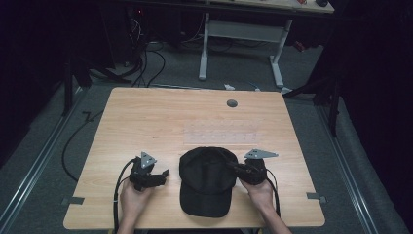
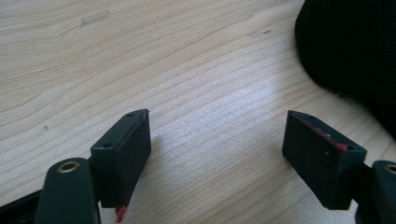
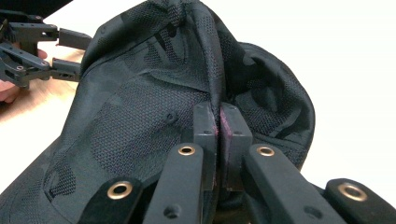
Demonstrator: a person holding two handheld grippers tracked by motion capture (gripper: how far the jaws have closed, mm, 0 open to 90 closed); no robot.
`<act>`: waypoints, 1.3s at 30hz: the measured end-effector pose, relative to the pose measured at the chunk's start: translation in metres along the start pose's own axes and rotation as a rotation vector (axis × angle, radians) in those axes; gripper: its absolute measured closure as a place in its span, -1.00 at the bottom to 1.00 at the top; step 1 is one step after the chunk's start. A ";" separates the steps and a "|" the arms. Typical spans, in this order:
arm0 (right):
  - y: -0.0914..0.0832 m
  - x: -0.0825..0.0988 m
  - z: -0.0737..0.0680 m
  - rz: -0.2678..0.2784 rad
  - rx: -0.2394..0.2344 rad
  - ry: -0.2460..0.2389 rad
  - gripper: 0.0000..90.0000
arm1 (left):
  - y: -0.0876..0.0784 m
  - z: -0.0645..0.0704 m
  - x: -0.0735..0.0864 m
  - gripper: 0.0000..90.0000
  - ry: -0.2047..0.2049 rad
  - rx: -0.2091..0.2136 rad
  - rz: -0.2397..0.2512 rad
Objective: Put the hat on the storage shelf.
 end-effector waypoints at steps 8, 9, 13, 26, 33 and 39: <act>-0.004 -0.001 0.000 0.011 -0.030 0.007 0.94 | 0.000 0.000 0.000 -0.47 0.000 0.000 0.000; -0.004 -0.001 0.000 0.011 -0.030 0.007 0.94 | 0.000 0.000 0.000 -0.47 -0.001 0.000 0.000; -0.016 -0.007 0.000 0.045 -0.024 -0.013 0.94 | 0.000 0.000 0.000 -0.47 -0.001 0.000 0.001; -0.036 -0.018 -0.002 0.093 -0.022 -0.054 0.95 | 0.000 0.000 0.000 -0.46 -0.005 0.001 0.000; -0.048 -0.026 -0.001 0.124 -0.046 -0.073 0.95 | 0.000 0.001 0.000 -0.48 0.003 0.005 -0.005; -0.057 -0.032 0.000 0.141 -0.036 -0.094 0.95 | 0.000 0.002 0.001 -0.51 0.012 0.015 -0.013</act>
Point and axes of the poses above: each handheld gripper's, and its own axes: y roughly forward along the jaws, x roughly out of its underside, z roughly to its right, the point moved 10 cm from there along y, roughly forward along the jaws, and after that the axes turned 15 degrees about -z, right-handed, at the moved point
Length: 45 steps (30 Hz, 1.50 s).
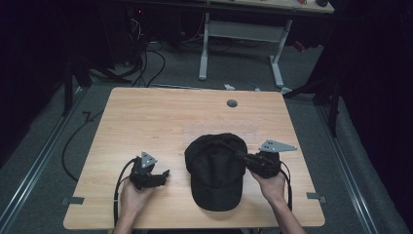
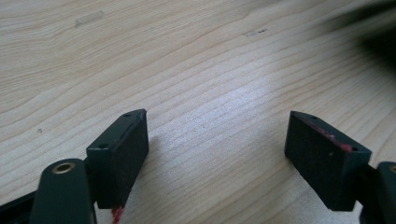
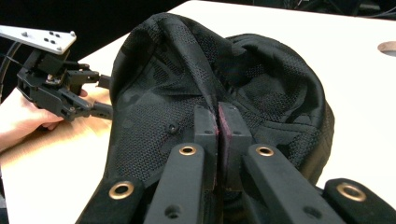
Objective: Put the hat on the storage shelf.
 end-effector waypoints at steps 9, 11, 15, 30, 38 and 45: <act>-0.009 -0.006 0.000 0.028 -0.006 -0.015 0.95 | -0.004 0.003 0.000 -0.51 -0.033 0.048 -0.023; -0.010 -0.006 0.001 0.035 -0.006 -0.015 0.95 | -0.004 0.004 0.000 -0.51 -0.036 0.056 -0.025; -0.012 -0.007 0.001 0.045 -0.010 -0.015 0.95 | -0.006 0.013 0.002 -0.55 -0.046 0.100 -0.048; -0.024 -0.022 -0.002 0.085 -0.018 -0.048 0.95 | -0.039 0.077 -0.015 -0.66 -0.042 0.358 -0.077; -0.031 -0.032 -0.005 0.118 -0.030 -0.080 0.95 | -0.045 0.096 -0.024 -0.66 -0.051 0.434 -0.099; -0.031 -0.036 -0.008 0.127 -0.042 -0.098 0.95 | -0.046 0.109 -0.029 -0.67 -0.068 0.484 -0.124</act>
Point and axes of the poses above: each handheld gripper's, and its own axes: y roughly forward along the jaws, x roughly out of its underside, z roughly to its right, the point moved 10 cm from there along y, roughly forward along the jaws, and after that the axes turned 15 degrees about -z, right-handed, at the moved point
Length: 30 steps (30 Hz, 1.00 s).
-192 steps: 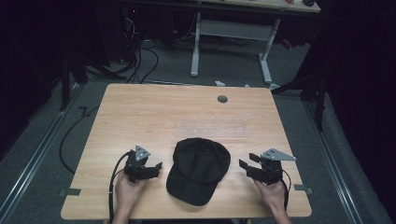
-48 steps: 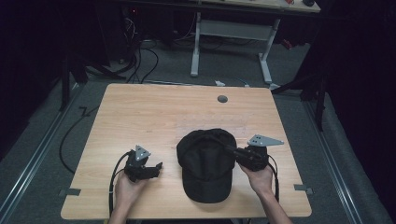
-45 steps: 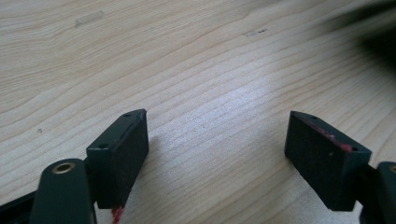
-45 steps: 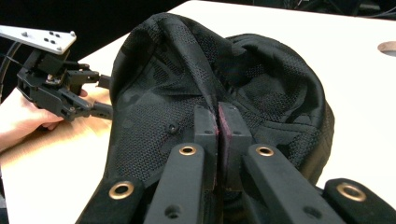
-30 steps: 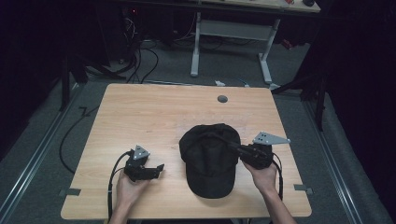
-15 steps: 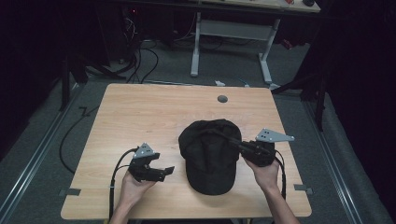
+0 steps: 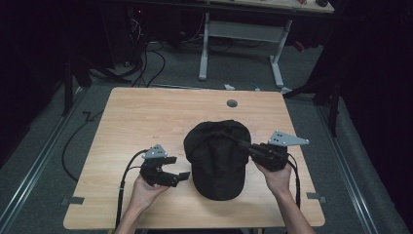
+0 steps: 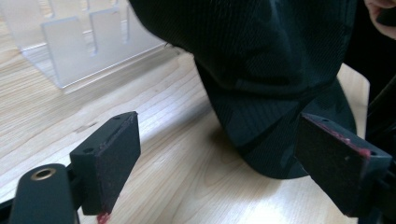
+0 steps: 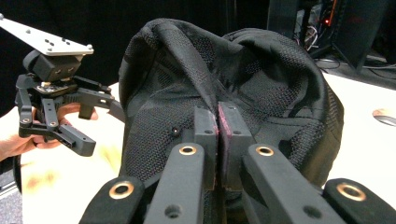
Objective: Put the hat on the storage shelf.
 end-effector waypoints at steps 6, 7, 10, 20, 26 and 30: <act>0.000 -0.002 -0.003 0.004 -0.018 -0.017 0.95 | 0.005 0.007 -0.003 -0.71 -0.012 0.035 -0.024; 0.000 -0.003 -0.004 0.005 -0.021 -0.020 0.95 | 0.006 0.009 -0.004 -0.71 -0.012 0.050 -0.032; 0.001 -0.003 -0.006 0.009 -0.031 -0.026 0.95 | 0.008 0.011 -0.004 -0.74 -0.018 0.058 -0.047; 0.002 -0.009 -0.014 0.025 -0.082 -0.058 0.95 | 0.014 0.015 -0.007 -0.75 -0.036 0.091 -0.086; 0.003 -0.010 -0.019 0.036 -0.101 -0.080 0.95 | 0.017 0.027 -0.004 -0.69 -0.023 0.138 -0.125; 0.003 -0.011 -0.018 0.046 -0.096 -0.088 0.95 | 0.019 0.038 0.001 -0.65 -0.010 0.180 -0.159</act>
Point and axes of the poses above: each handheld gripper's, and its own axes: y roughly forward along the jaws, x roughly out of its underside, z roughly to its right, the point moved 10 cm from there along y, roughly forward along the jaws, and after that the axes turned 15 degrees about -z, right-handed, at the moved point
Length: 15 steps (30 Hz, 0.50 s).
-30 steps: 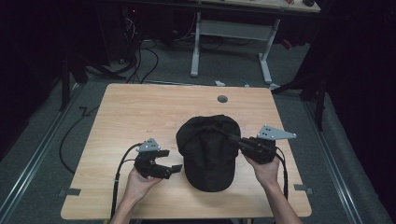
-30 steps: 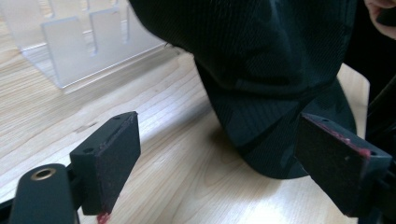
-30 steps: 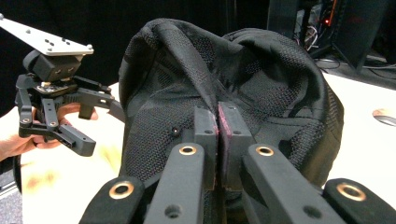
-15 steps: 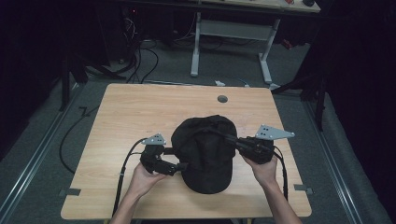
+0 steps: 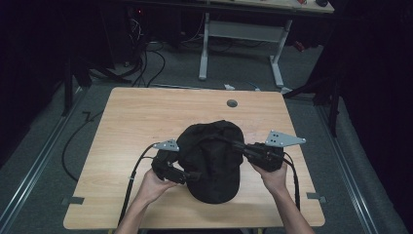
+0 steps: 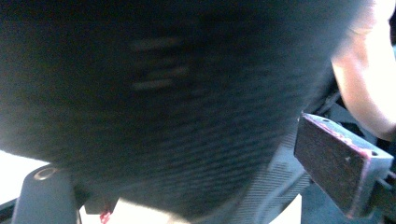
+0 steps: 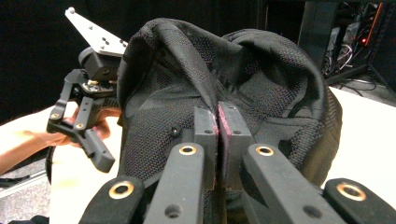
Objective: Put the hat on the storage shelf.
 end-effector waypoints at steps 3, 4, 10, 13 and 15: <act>0.001 0.000 0.002 -0.001 0.008 -0.004 0.95 | 0.000 0.002 0.000 -0.55 0.024 -0.010 0.008; 0.001 0.000 0.003 0.001 0.010 -0.003 0.95 | 0.000 0.001 0.001 -0.51 0.027 -0.015 0.007; 0.003 0.000 0.010 -0.001 0.035 -0.007 0.95 | -0.001 0.001 0.004 -0.20 0.037 -0.030 -0.015; 0.003 0.001 0.011 -0.001 0.042 -0.014 0.95 | 0.000 0.001 0.009 -0.06 0.049 -0.032 -0.046; 0.005 0.001 0.014 -0.004 0.049 -0.016 0.94 | 0.002 0.002 0.012 0.05 0.054 -0.027 -0.063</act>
Point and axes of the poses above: each handheld gripper's, and its own axes: y roughly forward along the jaws, x roughly out of its underside, z roughly to its right, the point moved 10 cm from there along y, roughly forward along the jaws, and after that the axes turned 15 degrees about -z, right-handed, at the moved point
